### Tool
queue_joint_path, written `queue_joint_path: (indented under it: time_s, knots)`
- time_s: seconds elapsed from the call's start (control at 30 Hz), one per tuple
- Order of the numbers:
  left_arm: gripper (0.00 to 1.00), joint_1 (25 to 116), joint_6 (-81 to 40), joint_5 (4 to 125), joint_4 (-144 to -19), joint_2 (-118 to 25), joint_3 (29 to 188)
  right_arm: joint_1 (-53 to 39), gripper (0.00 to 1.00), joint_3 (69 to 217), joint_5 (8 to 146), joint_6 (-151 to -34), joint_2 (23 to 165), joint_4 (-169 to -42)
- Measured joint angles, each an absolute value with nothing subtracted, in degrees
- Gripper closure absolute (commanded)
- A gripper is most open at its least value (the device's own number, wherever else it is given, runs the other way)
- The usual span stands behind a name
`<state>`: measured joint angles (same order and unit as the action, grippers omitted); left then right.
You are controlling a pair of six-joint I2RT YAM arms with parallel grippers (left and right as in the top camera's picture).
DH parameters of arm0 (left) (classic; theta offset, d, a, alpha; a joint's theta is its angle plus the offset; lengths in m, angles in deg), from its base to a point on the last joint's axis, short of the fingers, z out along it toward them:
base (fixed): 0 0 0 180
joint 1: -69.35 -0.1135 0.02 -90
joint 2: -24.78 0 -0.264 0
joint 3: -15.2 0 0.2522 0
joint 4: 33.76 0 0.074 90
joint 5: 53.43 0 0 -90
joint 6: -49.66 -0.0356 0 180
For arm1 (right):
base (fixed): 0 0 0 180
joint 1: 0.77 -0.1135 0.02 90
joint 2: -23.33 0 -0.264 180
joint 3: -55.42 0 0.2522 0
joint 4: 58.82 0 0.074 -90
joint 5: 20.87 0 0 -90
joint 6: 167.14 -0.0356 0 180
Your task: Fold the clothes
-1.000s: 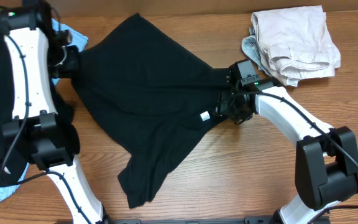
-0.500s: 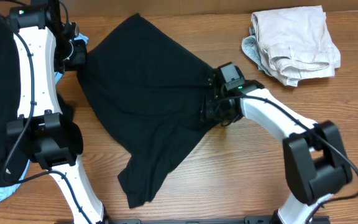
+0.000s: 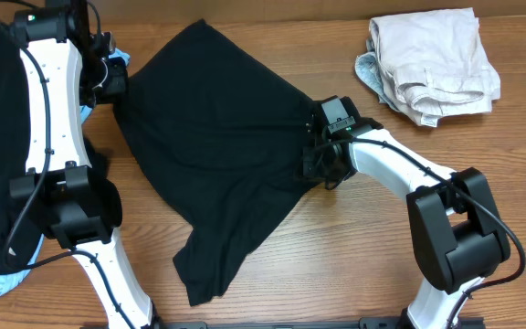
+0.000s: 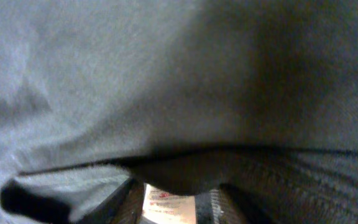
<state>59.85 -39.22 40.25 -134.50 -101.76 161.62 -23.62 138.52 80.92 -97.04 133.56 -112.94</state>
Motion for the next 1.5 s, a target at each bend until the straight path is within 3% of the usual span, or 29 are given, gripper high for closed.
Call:
queue_joint_path:
  time_s: [0.03,0.47,0.53,0.6,0.67,0.83,0.97,1.23,1.33,1.43,1.5]
  knots:
    - [0.96,59.85,-39.22,40.25,-134.48,-101.76,161.62,-23.55,0.96,138.54,80.73,-97.15,133.56,-113.51]
    - [0.96,59.85,-39.19,40.25,-132.80,-101.76,161.62,-15.86,0.96,142.46,79.63,-99.38,128.32,-137.27]
    - [0.96,59.85,-39.19,40.25,-132.43,-101.76,161.62,-15.23,0.78,142.48,80.33,-99.53,126.79,-138.25]
    - [0.96,59.85,-39.17,40.25,-132.10,-101.76,161.62,-15.49,0.54,142.52,81.86,-99.42,126.33,-136.74]
    - [0.96,59.85,-39.13,40.23,-131.84,-101.76,161.62,-16.58,0.38,142.50,83.52,-99.46,126.35,-132.92]
    - [0.96,59.85,-39.02,40.25,-131.38,-101.76,161.62,-23.64,0.26,142.50,83.44,-97.85,126.66,-123.65]
    - [0.96,59.85,-39.02,40.25,-131.25,-101.76,161.62,-27.75,0.26,142.50,80.97,-97.17,128.86,-120.55]
    - [0.96,59.85,-39.02,40.25,-131.25,-101.76,161.62,-27.47,0.31,142.39,78.37,-96.12,135.24,-119.08]
    - [0.96,59.85,-38.98,40.25,-131.25,-101.76,161.62,-27.47,0.39,142.35,77.25,-95.77,135.33,-117.44]
    - [0.96,59.85,-38.82,40.25,-131.25,-101.76,161.62,-27.47,0.60,142.35,75.76,-95.75,135.33,-115.43]
    - [0.96,59.85,-38.82,40.25,-131.25,-101.76,161.62,-27.47,0.60,142.35,74.93,-95.40,135.33,-114.71]
